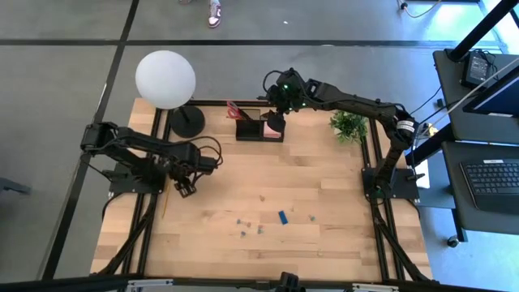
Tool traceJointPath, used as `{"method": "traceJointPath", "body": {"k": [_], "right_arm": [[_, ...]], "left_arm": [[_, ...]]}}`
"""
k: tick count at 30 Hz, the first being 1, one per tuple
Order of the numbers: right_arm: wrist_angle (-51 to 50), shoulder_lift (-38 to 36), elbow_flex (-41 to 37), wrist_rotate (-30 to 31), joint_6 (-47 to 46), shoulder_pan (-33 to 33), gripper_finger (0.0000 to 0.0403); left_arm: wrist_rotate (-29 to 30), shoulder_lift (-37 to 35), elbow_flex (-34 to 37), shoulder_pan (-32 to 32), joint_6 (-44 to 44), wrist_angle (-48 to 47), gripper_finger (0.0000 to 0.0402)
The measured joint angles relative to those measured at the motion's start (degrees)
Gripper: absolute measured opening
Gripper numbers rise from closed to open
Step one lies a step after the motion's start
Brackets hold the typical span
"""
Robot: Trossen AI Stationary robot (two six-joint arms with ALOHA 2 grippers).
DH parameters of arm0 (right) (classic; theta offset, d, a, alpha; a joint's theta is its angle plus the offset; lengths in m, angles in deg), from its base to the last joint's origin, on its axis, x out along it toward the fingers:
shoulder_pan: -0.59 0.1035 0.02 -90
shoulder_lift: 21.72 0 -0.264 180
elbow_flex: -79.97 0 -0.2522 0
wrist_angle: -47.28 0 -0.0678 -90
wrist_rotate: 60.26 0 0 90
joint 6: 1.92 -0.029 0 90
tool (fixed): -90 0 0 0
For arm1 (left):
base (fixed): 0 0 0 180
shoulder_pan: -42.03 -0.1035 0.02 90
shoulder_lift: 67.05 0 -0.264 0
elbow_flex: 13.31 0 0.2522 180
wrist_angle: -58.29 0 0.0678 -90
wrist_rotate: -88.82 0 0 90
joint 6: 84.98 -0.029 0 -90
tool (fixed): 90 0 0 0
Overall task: Pick and place office supplies into organizer
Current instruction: Put the yellow pencil into the black desk organizer
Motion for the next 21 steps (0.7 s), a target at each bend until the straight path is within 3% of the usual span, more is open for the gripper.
{"method": "traceJointPath", "body": {"k": [6,21], "right_arm": [[0.00,0.00,0.00,0.00,0.00,0.00,0.0242],[0.00,0.02,0.00,0.00,0.04,-0.01,0.0242]], "left_arm": [[-7.12,0.00,0.00,3.47,10.51,-1.36,0.0173],[-11.43,-0.02,-0.22,18.36,30.89,0.92,0.0173]]}}
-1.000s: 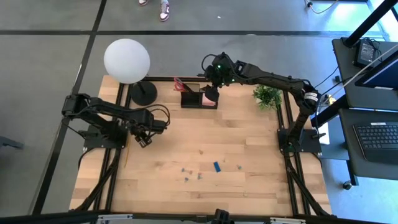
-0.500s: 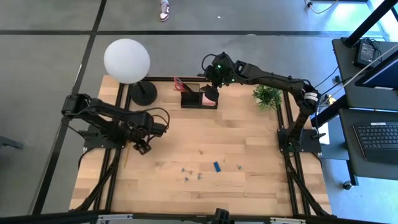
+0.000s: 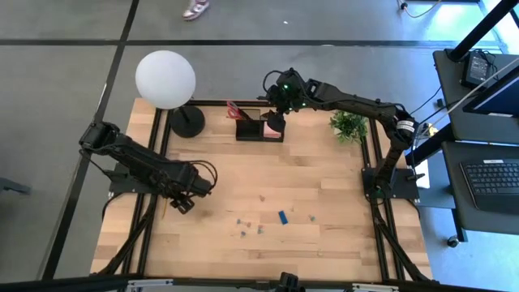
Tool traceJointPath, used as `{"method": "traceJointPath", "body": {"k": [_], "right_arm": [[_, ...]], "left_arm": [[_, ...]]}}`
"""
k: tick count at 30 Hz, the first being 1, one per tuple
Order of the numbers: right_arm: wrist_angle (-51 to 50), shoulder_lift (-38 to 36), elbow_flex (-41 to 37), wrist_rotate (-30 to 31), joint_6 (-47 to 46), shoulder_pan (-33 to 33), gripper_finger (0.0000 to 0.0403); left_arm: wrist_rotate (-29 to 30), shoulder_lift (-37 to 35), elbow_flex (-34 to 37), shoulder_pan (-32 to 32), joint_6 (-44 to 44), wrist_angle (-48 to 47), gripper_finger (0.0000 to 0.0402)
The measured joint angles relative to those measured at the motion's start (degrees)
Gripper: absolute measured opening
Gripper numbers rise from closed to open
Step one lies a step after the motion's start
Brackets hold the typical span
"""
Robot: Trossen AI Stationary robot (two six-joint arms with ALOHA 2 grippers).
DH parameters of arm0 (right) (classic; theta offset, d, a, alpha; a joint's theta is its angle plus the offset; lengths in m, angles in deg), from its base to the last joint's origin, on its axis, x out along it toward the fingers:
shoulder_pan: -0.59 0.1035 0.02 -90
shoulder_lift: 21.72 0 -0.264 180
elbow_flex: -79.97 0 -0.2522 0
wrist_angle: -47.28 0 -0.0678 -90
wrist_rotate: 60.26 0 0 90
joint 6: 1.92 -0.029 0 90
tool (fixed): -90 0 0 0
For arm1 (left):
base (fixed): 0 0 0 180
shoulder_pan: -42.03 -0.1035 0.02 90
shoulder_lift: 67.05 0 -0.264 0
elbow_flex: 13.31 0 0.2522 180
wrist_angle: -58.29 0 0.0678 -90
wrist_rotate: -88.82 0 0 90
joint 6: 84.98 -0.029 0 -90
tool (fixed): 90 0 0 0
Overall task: Pick and place office supplies into organizer
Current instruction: Put the yellow pencil into the black desk organizer
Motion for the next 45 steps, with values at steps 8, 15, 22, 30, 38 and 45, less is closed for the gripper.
{"method": "traceJointPath", "body": {"k": [8,15,22,30,38,45], "right_arm": [[-0.02,0.00,0.00,0.00,-0.26,0.01,0.0242],[-0.02,0.00,0.00,0.00,-0.32,0.01,0.0242],[-0.02,0.00,0.00,-0.02,-0.28,0.01,0.0242],[-0.01,0.00,0.00,-0.02,-0.26,0.01,0.0242],[0.04,0.00,0.00,-0.02,-0.26,0.01,0.0242],[0.11,0.00,0.00,-0.02,-0.24,0.01,0.0242]], "left_arm": [[-2.90,0.02,0.00,4.21,12.14,6.49,0.0173],[-2.43,0.04,0.00,7.38,16.21,6.84,0.0173],[-2.23,0.09,0.00,10.18,26.07,6.64,0.0173],[-1.56,0.09,0.00,12.05,36.42,6.78,0.0173],[1.50,0.09,0.00,13.80,40.69,6.22,0.0159],[1.47,0.09,0.52,15.68,43.34,3.59,0.0121]]}}
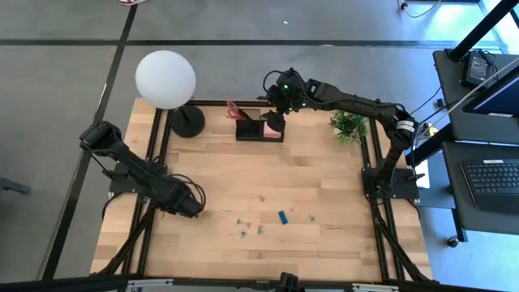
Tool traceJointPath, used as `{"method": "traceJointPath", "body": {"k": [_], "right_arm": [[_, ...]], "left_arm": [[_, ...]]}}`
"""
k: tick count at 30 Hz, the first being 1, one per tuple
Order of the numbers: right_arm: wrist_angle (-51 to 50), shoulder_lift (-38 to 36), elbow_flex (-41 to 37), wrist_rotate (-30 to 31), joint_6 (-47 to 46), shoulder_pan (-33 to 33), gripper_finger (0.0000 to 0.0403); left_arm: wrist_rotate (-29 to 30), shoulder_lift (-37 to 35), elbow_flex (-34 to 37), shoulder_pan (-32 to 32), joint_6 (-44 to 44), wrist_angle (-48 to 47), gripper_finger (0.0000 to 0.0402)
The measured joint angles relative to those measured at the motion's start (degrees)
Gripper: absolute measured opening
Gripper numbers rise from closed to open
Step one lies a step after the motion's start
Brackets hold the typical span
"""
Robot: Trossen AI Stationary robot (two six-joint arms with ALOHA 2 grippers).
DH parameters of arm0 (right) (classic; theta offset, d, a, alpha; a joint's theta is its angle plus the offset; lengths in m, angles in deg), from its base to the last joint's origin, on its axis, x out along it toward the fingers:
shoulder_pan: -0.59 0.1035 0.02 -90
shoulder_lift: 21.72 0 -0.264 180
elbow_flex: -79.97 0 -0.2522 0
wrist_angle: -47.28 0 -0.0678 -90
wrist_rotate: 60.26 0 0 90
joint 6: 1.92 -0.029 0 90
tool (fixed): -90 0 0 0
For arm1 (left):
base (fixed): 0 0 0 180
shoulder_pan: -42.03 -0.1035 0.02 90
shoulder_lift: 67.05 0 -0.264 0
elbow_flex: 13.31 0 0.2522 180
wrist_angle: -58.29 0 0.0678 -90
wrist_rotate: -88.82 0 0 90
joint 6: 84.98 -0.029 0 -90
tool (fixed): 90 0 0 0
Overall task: Pick and place office supplies into organizer
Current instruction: Put the yellow pencil into the black desk organizer
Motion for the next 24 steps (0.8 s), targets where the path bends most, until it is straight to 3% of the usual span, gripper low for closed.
{"method": "traceJointPath", "body": {"k": [7,24], "right_arm": [[0.02,0.00,0.00,0.00,0.00,0.00,0.0242],[0.32,0.00,0.00,0.02,0.20,0.00,0.0242]], "left_arm": [[-1.00,0.02,5.66,0.47,0.88,8.47,0.0105],[0.47,0.02,7.24,0.47,2.43,8.83,0.0047]]}}
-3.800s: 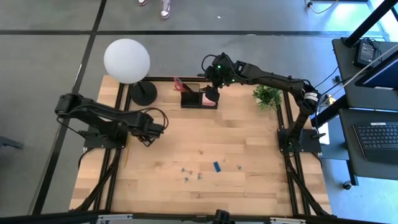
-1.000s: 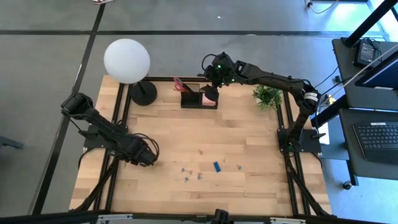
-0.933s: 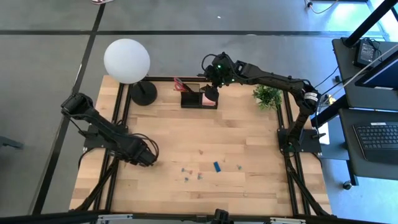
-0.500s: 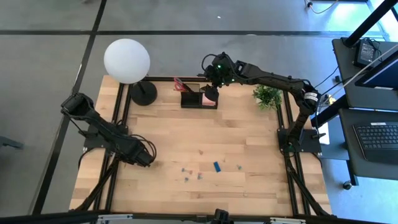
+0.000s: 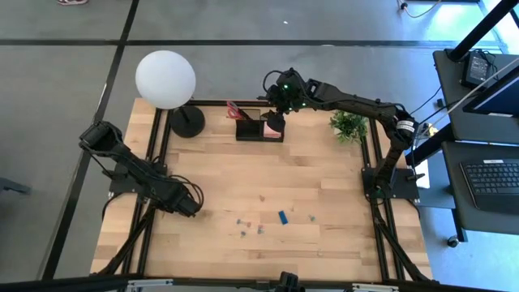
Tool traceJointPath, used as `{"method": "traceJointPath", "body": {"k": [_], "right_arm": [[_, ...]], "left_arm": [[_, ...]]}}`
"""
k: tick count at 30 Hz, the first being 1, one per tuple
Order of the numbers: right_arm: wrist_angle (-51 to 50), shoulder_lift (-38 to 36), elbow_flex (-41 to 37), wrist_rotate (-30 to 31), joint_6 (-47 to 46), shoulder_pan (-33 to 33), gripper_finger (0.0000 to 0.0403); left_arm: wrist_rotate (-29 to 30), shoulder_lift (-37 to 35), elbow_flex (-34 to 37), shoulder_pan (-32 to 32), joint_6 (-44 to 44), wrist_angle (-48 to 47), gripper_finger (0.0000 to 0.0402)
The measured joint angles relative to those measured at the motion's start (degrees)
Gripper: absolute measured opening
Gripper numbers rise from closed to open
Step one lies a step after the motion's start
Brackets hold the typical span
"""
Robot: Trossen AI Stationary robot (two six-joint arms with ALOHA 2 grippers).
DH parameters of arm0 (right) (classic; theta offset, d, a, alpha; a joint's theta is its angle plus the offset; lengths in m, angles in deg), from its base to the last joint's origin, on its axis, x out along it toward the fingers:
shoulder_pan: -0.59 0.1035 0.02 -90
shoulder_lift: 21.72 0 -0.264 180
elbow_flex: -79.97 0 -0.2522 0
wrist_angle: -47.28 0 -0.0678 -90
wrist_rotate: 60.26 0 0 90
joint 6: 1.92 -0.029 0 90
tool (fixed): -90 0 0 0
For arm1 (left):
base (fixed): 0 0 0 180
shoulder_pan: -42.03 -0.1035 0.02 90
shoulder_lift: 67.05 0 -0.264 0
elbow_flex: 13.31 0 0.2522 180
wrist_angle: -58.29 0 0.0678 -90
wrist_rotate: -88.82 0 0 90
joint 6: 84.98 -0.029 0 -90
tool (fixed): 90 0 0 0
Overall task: Pick and place office supplies into organizer
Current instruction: Put the yellow pencil into the black desk organizer
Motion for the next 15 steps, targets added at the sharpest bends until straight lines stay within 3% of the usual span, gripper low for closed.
{"method": "traceJointPath", "body": {"k": [8,15], "right_arm": [[1.47,0.00,0.00,0.00,0.02,0.00,0.0242],[1.94,0.00,0.00,0.00,0.02,0.00,0.0242]], "left_arm": [[0.61,0.00,0.00,0.00,4.22,-0.38,0.0005],[0.53,0.00,0.00,0.00,6.00,-1.58,0.0002]]}}
